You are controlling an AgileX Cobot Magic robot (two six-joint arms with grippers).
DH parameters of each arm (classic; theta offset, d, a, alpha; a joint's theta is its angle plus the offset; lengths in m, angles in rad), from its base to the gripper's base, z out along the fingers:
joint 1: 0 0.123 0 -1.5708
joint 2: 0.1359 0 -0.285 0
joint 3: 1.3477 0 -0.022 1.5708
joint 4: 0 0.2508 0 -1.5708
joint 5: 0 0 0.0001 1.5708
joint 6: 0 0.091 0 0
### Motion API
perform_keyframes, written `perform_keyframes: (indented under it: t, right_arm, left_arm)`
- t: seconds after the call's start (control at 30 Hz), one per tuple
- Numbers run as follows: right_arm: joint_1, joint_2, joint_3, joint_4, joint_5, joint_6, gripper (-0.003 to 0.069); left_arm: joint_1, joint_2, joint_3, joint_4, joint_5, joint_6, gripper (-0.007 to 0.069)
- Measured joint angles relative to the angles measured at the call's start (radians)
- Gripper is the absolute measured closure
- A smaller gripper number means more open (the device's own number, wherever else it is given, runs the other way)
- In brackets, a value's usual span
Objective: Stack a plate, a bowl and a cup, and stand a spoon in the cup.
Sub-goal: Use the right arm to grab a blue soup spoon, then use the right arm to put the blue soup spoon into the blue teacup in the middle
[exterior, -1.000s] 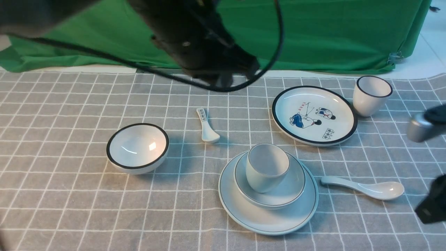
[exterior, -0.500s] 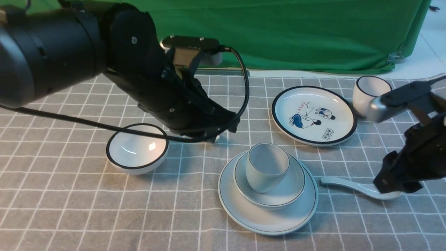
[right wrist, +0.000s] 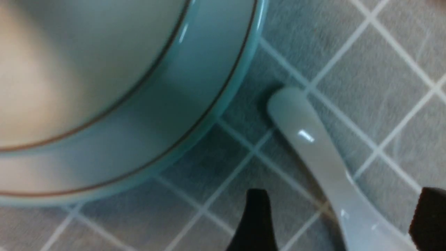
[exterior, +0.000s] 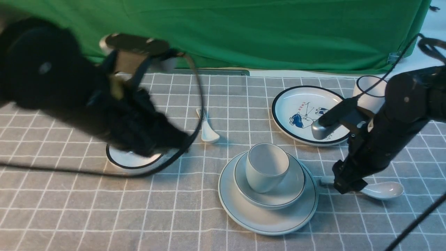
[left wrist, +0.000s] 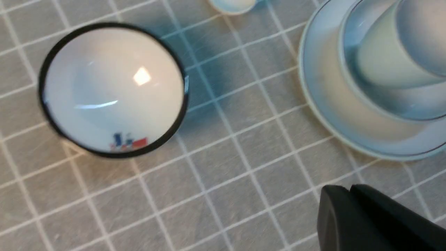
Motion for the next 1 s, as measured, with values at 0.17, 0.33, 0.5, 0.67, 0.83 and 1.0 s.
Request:
perform_keyframes:
  t: [0.17, 0.33, 0.5, 0.67, 0.83, 1.0]
  right_arm:
    - [0.001, 0.091, -0.041, -0.016, -0.003, 0.005, 0.0078]
    - [0.001, 0.126, -0.058, -0.017, -0.002, 0.019, 0.0102]
    - [0.005, 0.137, -0.066, -0.001, 0.019, 0.043, 0.0330]
    - [0.008, 0.126, -0.067, -0.028, 0.032, 0.133, 0.0494]
    - [0.009, -0.039, -0.060, -0.053, 0.041, 0.297, 0.0494]
    - [0.081, -0.282, -0.003, -0.036, -0.189, 0.388, 0.0494]
  left_arm:
    - [0.045, -0.140, 0.086, -0.004, 0.050, -0.020, 0.0615]
    - [0.109, -0.247, 0.102, -0.024, 0.091, -0.023, 0.0615]
    - [0.169, -0.347, 0.102, -0.026, 0.101, -0.008, 0.0615]
    - [0.211, -0.381, 0.102, -0.014, 0.116, 0.004, 0.0615]
    - [0.227, -0.381, 0.102, -0.008, 0.127, 0.004, 0.0615]
    - [0.228, -0.381, 0.102, -0.008, 0.120, 0.004, 0.0615]
